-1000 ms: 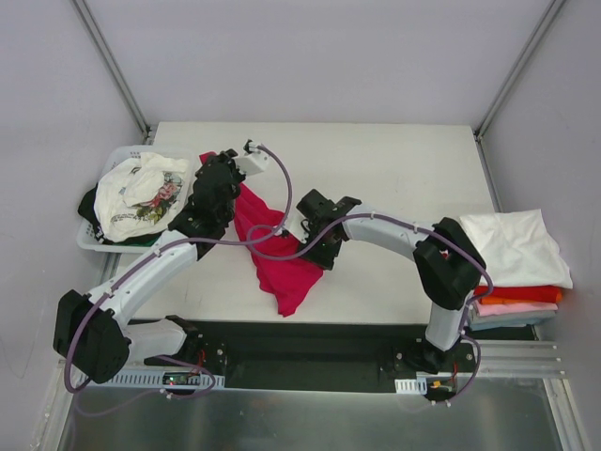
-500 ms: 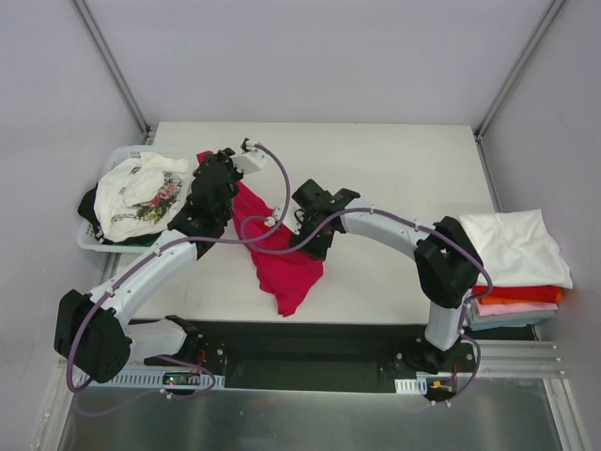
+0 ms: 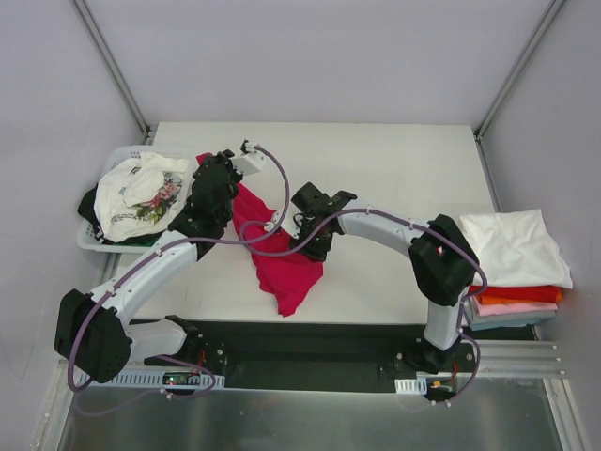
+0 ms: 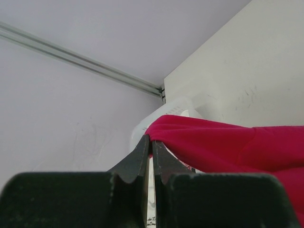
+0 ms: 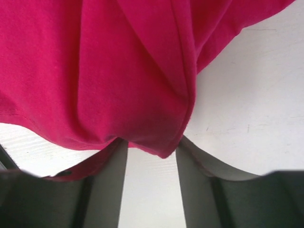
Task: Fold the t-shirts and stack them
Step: Flatten out the tshirt
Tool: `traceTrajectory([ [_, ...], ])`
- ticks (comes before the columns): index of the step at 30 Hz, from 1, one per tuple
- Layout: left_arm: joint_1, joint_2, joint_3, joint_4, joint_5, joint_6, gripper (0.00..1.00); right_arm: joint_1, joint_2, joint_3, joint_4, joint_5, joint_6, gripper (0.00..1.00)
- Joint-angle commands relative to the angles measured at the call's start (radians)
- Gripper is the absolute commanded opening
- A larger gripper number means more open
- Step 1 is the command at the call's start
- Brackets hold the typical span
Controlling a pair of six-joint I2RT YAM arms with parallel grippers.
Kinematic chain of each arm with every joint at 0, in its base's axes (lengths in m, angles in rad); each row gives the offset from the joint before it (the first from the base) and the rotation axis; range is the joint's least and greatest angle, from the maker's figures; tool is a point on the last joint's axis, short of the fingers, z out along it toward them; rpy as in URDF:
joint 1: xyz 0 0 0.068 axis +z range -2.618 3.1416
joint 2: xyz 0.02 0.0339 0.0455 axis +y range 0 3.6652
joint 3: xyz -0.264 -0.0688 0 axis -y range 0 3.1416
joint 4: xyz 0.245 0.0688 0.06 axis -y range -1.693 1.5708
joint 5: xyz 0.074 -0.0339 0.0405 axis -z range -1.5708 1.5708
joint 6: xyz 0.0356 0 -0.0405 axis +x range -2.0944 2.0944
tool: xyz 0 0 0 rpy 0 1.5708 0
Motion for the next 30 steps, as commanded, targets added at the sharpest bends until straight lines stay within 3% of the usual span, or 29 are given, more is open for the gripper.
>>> traceTrajectory([
  [1,0.011,-0.005,-0.011,0.055,0.003,-0.012,0.00,-0.003,-0.009,-0.010,-0.001,-0.026,-0.017,0.43],
  [7,0.012,-0.011,-0.018,0.055,0.003,-0.016,0.00,-0.003,-0.012,-0.016,-0.004,0.001,-0.020,0.22],
  [11,0.012,-0.009,-0.025,0.054,0.001,-0.026,0.00,-0.003,-0.018,-0.016,-0.003,0.020,-0.017,0.01],
  [20,0.022,-0.020,-0.015,0.048,0.007,-0.044,0.00,-0.009,-0.079,-0.050,0.017,0.147,0.023,0.01],
  [30,0.077,0.046,0.142,-0.008,0.030,-0.118,0.00,-0.095,-0.343,-0.052,-0.004,0.499,0.078,0.01],
])
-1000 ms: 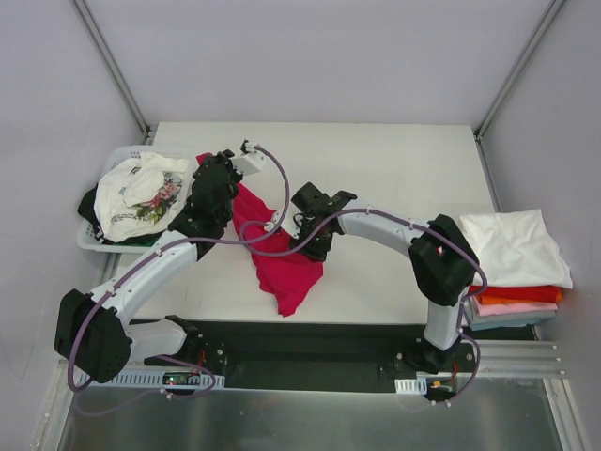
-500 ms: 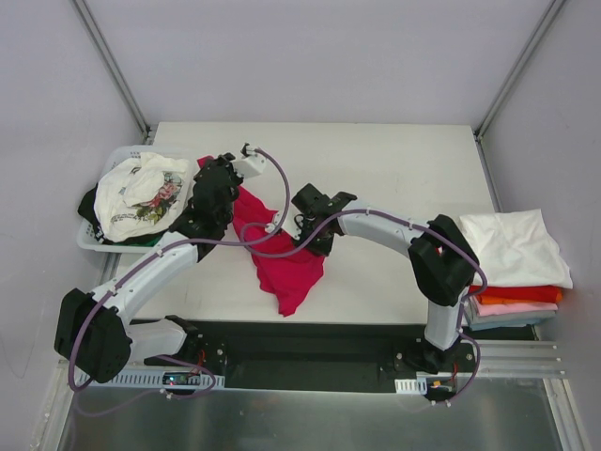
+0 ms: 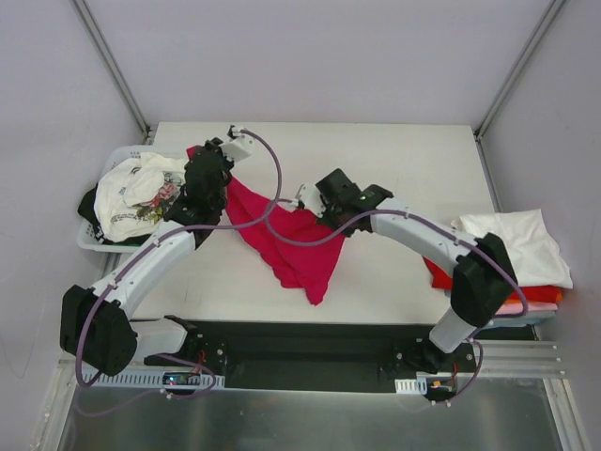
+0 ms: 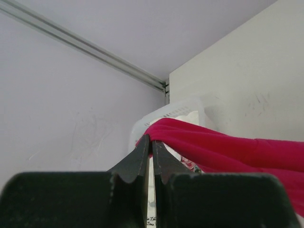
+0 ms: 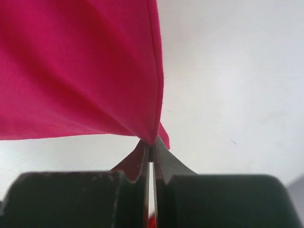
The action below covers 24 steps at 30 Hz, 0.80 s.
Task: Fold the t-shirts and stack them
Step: Flatten out the tshirt
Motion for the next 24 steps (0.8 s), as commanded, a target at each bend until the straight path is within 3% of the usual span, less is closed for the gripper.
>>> traceTrajectory([
  [1,0.005,0.010,0.109,0.013,0.022,-0.056,0.00,-0.055,-0.166,0.032,-0.027,0.219,0.034,0.01],
  [6,0.014,0.006,0.157,-0.042,0.058,-0.116,0.00,-0.105,-0.301,0.114,-0.048,0.366,0.018,0.01],
  [11,0.029,0.018,0.195,-0.045,0.096,-0.153,0.00,-0.197,-0.349,0.207,-0.061,0.418,0.020,0.01],
  [15,0.031,0.024,0.261,-0.032,0.156,-0.171,0.00,-0.234,-0.413,0.222,0.046,0.447,0.009,0.01],
  [24,0.026,0.082,0.612,-0.117,0.257,-0.199,0.00,-0.299,-0.441,0.294,0.283,0.430,-0.110,0.01],
])
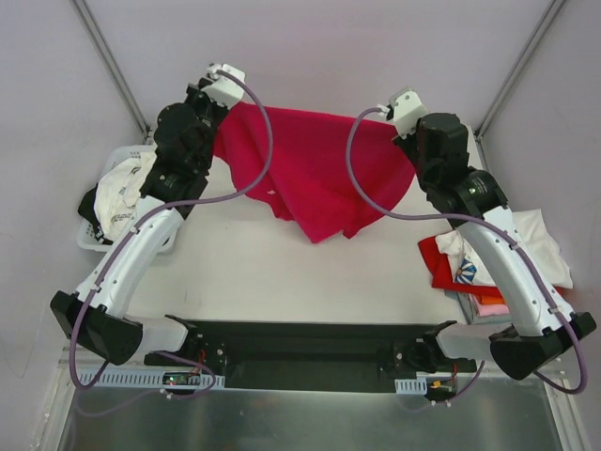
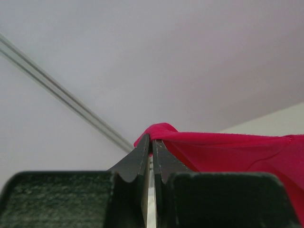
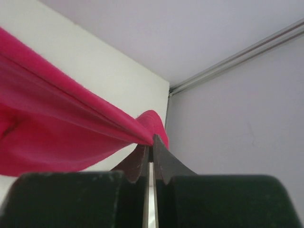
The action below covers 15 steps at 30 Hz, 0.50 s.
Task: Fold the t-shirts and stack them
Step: Flatten out the tshirt
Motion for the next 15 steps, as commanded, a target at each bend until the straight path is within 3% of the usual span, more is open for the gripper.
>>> traceTrajectory([
  [1,0.003,0.022,0.186,0.003,0.053,-0.023,0.00,-0.020,-0.031,0.072,0.198,0.034,-0.062,0.01],
  [5,0.000,0.033,0.261,0.004,0.076,-0.012,0.00,-0.021,-0.017,0.144,0.291,0.055,-0.140,0.01],
  [15,0.000,0.045,0.399,0.012,0.094,0.000,0.00,-0.032,0.023,0.328,0.341,0.068,-0.271,0.01],
])
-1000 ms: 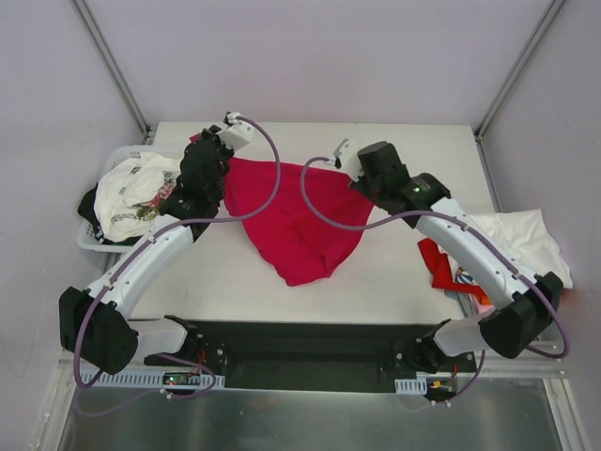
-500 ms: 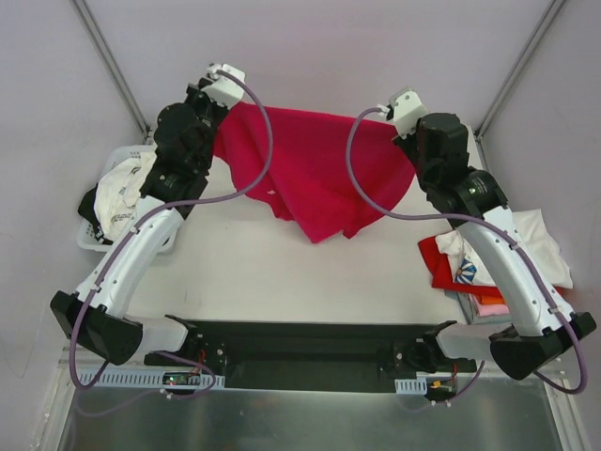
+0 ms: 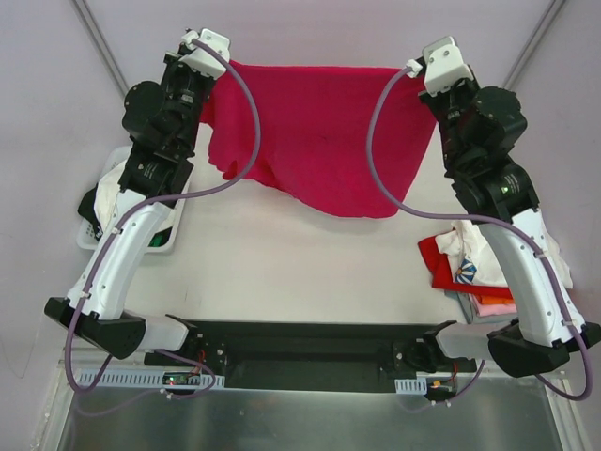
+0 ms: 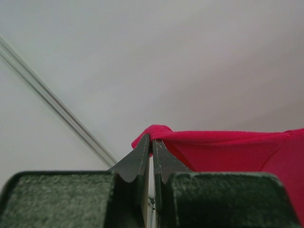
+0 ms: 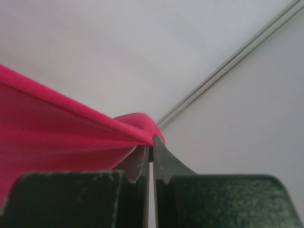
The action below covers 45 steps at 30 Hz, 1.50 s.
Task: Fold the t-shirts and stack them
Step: Flatten out the tshirt
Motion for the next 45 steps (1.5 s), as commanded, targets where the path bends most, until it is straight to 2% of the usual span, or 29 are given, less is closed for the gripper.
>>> traceTrajectory([
  [1,0.001,0.013,0.123,0.057,-0.002,0.001,0.00,-0.018,0.009,0.100,0.106,0.057,-0.095,0.01],
  [8,0.000,0.072,0.290,0.057,-0.027,0.013,0.00,-0.021,0.028,0.171,0.122,0.083,-0.132,0.01],
  [16,0.001,0.087,0.349,0.072,-0.039,0.043,0.00,-0.018,0.044,0.227,0.154,0.108,-0.173,0.01],
  [23,-0.006,0.043,0.272,0.072,-0.024,0.089,0.00,-0.019,0.004,0.203,0.153,0.120,-0.210,0.01],
  [35,-0.032,-0.106,0.089,0.074,-0.070,0.268,0.00,-0.019,-0.159,0.111,0.105,0.149,-0.252,0.01],
  [45,-0.032,-0.158,0.097,0.072,-0.105,0.276,0.00,-0.021,-0.245,0.080,0.084,0.158,-0.218,0.01],
])
